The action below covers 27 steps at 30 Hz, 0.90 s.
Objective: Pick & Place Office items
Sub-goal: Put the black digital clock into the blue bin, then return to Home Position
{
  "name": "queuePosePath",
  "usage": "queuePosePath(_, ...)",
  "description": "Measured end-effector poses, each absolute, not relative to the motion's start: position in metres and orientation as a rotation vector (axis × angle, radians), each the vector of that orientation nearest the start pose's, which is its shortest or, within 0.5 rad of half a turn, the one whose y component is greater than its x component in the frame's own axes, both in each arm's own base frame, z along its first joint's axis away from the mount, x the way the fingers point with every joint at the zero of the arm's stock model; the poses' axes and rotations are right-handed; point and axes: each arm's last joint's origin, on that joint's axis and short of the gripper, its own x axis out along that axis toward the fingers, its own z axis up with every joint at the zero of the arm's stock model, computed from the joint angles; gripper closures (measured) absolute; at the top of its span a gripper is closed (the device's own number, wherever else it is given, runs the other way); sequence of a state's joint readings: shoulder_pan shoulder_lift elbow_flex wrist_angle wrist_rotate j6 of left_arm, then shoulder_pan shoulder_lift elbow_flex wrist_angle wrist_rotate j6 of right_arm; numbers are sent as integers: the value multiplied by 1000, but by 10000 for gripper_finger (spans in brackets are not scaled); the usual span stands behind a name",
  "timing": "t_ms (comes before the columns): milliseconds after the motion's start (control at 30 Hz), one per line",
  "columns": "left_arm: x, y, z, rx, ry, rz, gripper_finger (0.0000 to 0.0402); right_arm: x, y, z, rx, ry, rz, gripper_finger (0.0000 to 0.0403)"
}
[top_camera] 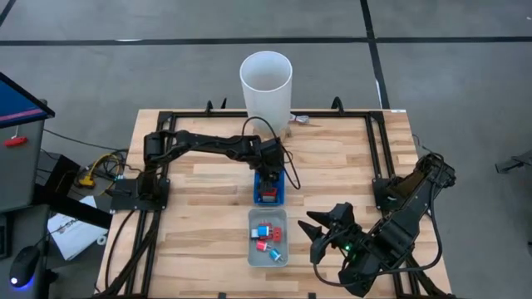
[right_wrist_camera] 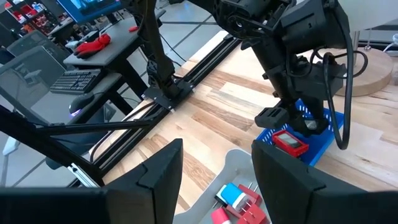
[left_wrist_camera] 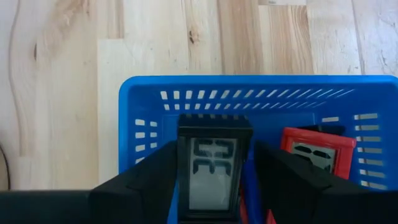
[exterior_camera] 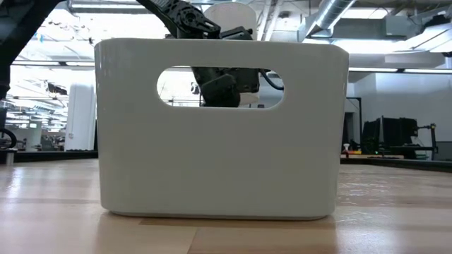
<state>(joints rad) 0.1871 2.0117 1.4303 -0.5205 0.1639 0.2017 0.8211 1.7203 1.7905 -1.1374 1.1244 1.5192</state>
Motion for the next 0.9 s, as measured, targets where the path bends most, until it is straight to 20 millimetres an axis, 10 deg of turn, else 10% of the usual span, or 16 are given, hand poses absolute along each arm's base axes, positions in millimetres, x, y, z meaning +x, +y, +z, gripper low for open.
queuePosePath(333,403,74,191,4,1038,-52,167,250,230,371,581,244,-601,218)
queuePosePath(500,385,72,235,5,968,-34,165,248,231,371,581,245,-595,218)
queuePosePath(733,320,77,283,-90,789,75,179,245,233,371,563,254,-590,218)
queuePosePath(900,260,64,271,-230,702,145,181,242,233,370,540,265,-592,218)
